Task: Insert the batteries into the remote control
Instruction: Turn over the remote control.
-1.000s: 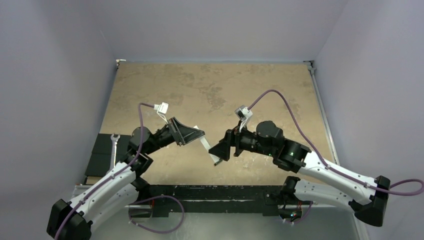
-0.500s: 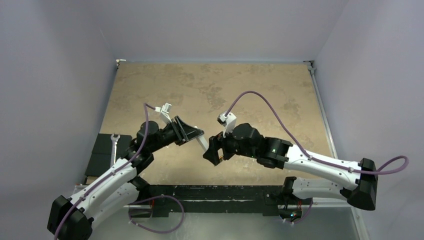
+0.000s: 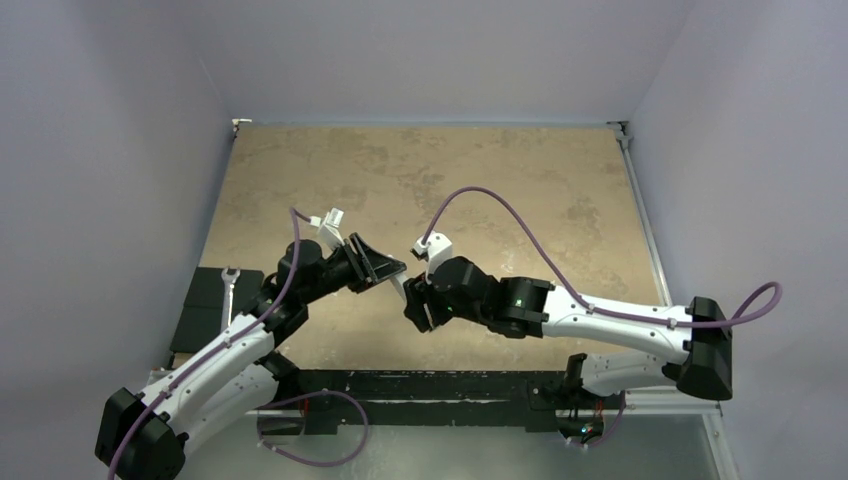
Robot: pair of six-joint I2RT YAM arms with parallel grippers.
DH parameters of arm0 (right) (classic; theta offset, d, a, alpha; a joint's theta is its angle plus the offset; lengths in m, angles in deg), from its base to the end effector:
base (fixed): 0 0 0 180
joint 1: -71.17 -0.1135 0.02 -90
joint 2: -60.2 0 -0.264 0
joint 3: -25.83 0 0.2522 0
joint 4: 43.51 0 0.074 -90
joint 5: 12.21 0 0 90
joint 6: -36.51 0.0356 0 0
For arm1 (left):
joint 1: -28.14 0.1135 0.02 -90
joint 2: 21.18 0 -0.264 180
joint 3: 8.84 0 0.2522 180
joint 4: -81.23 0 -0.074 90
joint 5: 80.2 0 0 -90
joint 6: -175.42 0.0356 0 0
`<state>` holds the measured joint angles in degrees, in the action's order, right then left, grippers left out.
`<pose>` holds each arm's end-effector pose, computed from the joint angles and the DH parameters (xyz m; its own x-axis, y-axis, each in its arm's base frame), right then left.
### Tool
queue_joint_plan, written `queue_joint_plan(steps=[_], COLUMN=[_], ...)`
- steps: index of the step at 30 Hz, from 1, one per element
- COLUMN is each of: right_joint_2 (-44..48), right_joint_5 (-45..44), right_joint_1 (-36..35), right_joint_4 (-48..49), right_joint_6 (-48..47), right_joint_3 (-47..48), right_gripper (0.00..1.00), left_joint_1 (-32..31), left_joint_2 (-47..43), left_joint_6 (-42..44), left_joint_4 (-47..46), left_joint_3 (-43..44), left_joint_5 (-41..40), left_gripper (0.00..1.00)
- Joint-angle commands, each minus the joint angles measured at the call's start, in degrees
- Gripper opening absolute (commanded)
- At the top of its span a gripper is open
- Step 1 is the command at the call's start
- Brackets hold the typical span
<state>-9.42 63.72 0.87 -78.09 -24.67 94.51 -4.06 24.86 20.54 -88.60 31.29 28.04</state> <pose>0.0987 0.2499 0.2938 -0.5797 -0.2318 -0.7812 -0.6473 0.7134 0.2686 0.1559 -0.1113 0.2477 -0.7882 -0.5199 -0.3294 0.1107 0.4068 -0.9068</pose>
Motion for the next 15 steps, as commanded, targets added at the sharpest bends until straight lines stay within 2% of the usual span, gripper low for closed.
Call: queue_joint_plan(steps=[1,4,11,15], right_joint_2=[-1.04,-1.28,-1.95,-2.25], right_joint_5=[-3.58,-3.42,-2.35,-1.91], right_joint_1=[-0.75,-0.97,-1.15,-1.24], right_joint_4=[-1.41,-1.49,-2.03,-1.76], right_joint_6=[-0.78,-0.95,-0.79,-0.47], right_joint_3=[3.30,3.59,3.38,3.18], right_gripper=[0.61,0.52,0.38,0.26], left_joint_1=[0.31,0.30,0.30,0.30], left_joint_2=[-0.08,0.01,0.10,0.18], left_joint_6=[0.02,-0.13,-0.66,-1.35], left_joint_4=[-0.97,-0.97,-1.54,-2.26], left_joint_3=[2.32,2.24,2.12,1.67], left_joint_5=[-0.46,-0.27,0.34,0.80], left_gripper=[0.00,0.00,0.00,0.00])
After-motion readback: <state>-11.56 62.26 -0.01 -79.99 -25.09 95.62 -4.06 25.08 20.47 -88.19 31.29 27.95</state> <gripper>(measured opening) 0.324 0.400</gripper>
